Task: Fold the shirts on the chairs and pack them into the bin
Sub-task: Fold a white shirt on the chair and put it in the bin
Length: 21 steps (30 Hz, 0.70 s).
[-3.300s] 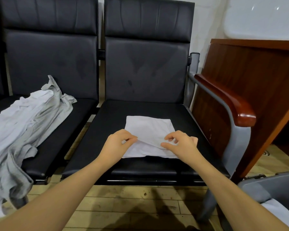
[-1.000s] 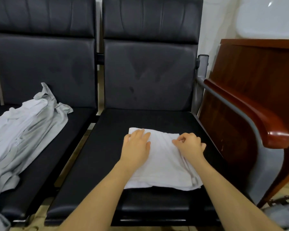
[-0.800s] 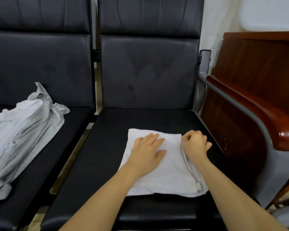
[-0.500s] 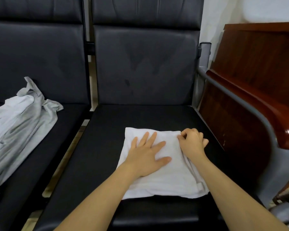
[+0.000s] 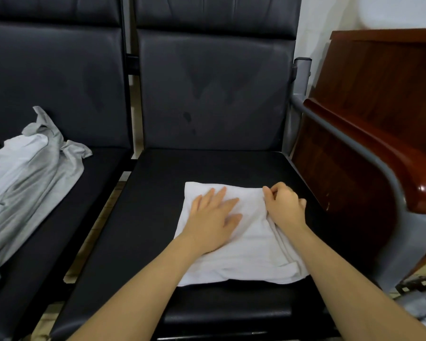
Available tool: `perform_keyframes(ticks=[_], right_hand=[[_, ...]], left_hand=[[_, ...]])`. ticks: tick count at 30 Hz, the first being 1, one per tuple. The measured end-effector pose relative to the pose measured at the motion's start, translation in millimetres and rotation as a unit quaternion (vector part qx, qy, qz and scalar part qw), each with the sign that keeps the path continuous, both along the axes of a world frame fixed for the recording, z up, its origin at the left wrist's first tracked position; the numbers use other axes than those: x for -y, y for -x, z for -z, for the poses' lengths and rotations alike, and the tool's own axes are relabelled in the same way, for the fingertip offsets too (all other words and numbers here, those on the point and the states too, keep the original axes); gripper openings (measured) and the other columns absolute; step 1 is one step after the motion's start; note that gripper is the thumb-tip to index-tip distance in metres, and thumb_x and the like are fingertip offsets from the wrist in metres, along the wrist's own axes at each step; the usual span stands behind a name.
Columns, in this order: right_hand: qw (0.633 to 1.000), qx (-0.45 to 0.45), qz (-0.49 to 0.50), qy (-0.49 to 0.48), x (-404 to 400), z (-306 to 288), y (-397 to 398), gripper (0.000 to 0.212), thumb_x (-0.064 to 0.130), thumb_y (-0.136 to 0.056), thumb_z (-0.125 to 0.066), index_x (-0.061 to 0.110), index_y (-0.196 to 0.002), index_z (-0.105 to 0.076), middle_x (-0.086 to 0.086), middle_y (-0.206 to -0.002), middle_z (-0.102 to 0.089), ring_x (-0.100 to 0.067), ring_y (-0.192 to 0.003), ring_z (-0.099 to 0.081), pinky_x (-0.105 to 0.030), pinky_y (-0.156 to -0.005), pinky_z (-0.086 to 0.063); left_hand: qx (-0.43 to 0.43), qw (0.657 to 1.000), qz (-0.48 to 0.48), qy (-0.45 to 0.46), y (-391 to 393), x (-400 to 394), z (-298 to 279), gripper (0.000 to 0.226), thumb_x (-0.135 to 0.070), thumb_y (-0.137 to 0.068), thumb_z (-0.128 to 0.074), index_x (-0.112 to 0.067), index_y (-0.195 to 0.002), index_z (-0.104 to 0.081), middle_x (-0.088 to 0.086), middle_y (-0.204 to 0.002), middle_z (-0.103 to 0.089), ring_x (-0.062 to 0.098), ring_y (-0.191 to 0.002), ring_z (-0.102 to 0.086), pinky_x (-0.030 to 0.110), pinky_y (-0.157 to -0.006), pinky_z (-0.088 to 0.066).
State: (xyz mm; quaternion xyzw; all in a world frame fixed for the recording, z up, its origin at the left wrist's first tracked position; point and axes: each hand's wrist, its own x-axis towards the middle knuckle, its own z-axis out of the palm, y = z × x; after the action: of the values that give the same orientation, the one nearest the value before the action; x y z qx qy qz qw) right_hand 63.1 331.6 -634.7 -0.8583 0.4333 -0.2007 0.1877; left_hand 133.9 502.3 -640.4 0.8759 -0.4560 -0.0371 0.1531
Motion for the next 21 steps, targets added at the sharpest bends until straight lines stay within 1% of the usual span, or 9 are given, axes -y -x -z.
perform_keyframes(ticks=[2, 4, 6, 8, 11, 15, 17, 19, 21], right_hand=[[1.0, -0.009, -0.004, -0.022, -5.6, -4.5, 6.7, 0.037, 0.048, -0.095, -0.045, 0.015, -0.109, -0.055, -0.003, -0.098, -0.062, -0.021, -0.098, -0.056, -0.04, -0.096, -0.031], [0.997, -0.073, -0.018, -0.034, -12.9, -9.6, 12.5, 0.052, 0.052, -0.09, -0.053, 0.015, -0.127, -0.047, -0.005, -0.115, -0.061, -0.024, -0.113, -0.053, -0.043, -0.103, -0.029], [0.991, -0.116, -0.037, -0.051, -23.5, -13.4, 15.8, 0.064, 0.047, -0.089, -0.058, 0.018, -0.14, -0.032, -0.005, -0.13, -0.054, -0.025, -0.123, -0.048, -0.043, -0.108, -0.024], [0.989, -0.105, -0.062, -0.085, -36.3, -15.4, 18.7, 0.06, 0.036, -0.093, -0.056, 0.024, -0.143, -0.025, -0.004, -0.126, -0.056, -0.025, -0.122, -0.049, -0.04, -0.11, -0.021], [0.989, -0.048, -0.09, -0.108, -47.5, -16.7, 27.7, 0.057, 0.025, -0.097, -0.052, 0.036, -0.145, -0.023, -0.004, -0.121, -0.059, -0.024, -0.122, -0.048, -0.039, -0.111, -0.019], [0.976, 0.128, -0.131, -0.115, -53.9, -25.4, 50.1, 0.04, 0.02, -0.097, -0.05, 0.039, -0.132, -0.047, 0.004, -0.128, -0.056, -0.022, -0.121, -0.05, -0.047, -0.11, -0.034], [0.967, 0.18, -0.165, -0.075, -59.9, -37.7, 68.0, 0.03, 0.021, -0.098, -0.048, 0.039, -0.121, -0.056, 0.004, -0.121, -0.056, -0.019, -0.106, -0.056, -0.033, -0.091, -0.05], [0.956, 0.229, -0.181, -0.035, -65.4, -54.5, 87.7, 0.026, 0.015, -0.098, -0.048, 0.028, -0.117, -0.061, 0.001, -0.116, -0.056, -0.008, -0.094, -0.055, -0.008, -0.073, -0.046], [0.949, 0.265, -0.17, 0.003, -68.5, -71.3, 108.9, 0.025, 0.01, -0.097, -0.05, 0.02, -0.116, -0.062, 0.001, -0.115, -0.057, -0.003, -0.096, -0.051, 0.0, -0.078, -0.037]], left_hand=[[0.049, 0.993, -0.11, 0.01, -2.7, -2.9, -1.0, 0.051, -0.047, -0.1, -0.028, -0.036, -0.148, -0.018, 0.008, -0.158, -0.006, 0.027, -0.143, -0.013, 0.041, -0.114, -0.011], [0.053, 0.976, -0.21, -0.017, -5.2, -10.1, -2.6, 0.055, -0.045, -0.1, -0.028, -0.034, -0.15, -0.008, 0.018, -0.148, -0.023, 0.032, -0.131, -0.031, 0.04, -0.106, -0.025], [0.045, 0.968, -0.243, -0.048, -6.5, -18.8, -2.9, 0.057, -0.043, -0.1, -0.028, -0.032, -0.15, -0.003, 0.015, -0.131, -0.039, 0.03, -0.116, -0.041, 0.036, -0.097, -0.032], [0.041, 0.971, -0.231, -0.049, -6.5, -25.2, -2.2, 0.055, -0.039, -0.101, -0.03, -0.033, -0.15, -0.005, 0.009, -0.117, -0.043, 0.025, -0.105, -0.042, 0.034, -0.092, -0.033], [-0.018, 0.982, -0.186, 0.029, -3.0, -32.0, -3.3, 0.049, -0.029, -0.101, -0.035, -0.033, -0.147, -0.019, 0.003, -0.098, -0.04, 0.02, -0.087, -0.042, 0.033, -0.087, -0.035], [-0.086, 0.972, -0.102, 0.191, 11.4, -46.1, -13.9, 0.043, -0.018, -0.101, -0.039, -0.026, -0.143, -0.036, 0.004, -0.099, -0.038, 0.024, -0.074, -0.05, 0.034, -0.077, -0.049], [-0.079, 0.959, -0.074, 0.263, 22.7, -50.6, -25.7, 0.042, -0.017, -0.1, -0.04, -0.025, -0.141, -0.041, 0.002, -0.098, -0.038, 0.018, -0.07, -0.048, 0.029, -0.072, -0.05], [-0.071, 0.941, -0.045, 0.326, 35.5, -51.4, -42.3, 0.039, -0.017, -0.1, -0.041, -0.025, -0.138, -0.045, -0.004, -0.093, -0.036, 0.011, -0.068, -0.044, 0.018, -0.069, -0.045], [-0.055, 0.928, -0.016, 0.368, 48.3, -50.5, -60.4, 0.038, -0.016, -0.1, -0.042, -0.025, -0.137, -0.047, -0.01, -0.089, -0.033, 0.007, -0.067, -0.041, 0.012, -0.067, -0.04]])
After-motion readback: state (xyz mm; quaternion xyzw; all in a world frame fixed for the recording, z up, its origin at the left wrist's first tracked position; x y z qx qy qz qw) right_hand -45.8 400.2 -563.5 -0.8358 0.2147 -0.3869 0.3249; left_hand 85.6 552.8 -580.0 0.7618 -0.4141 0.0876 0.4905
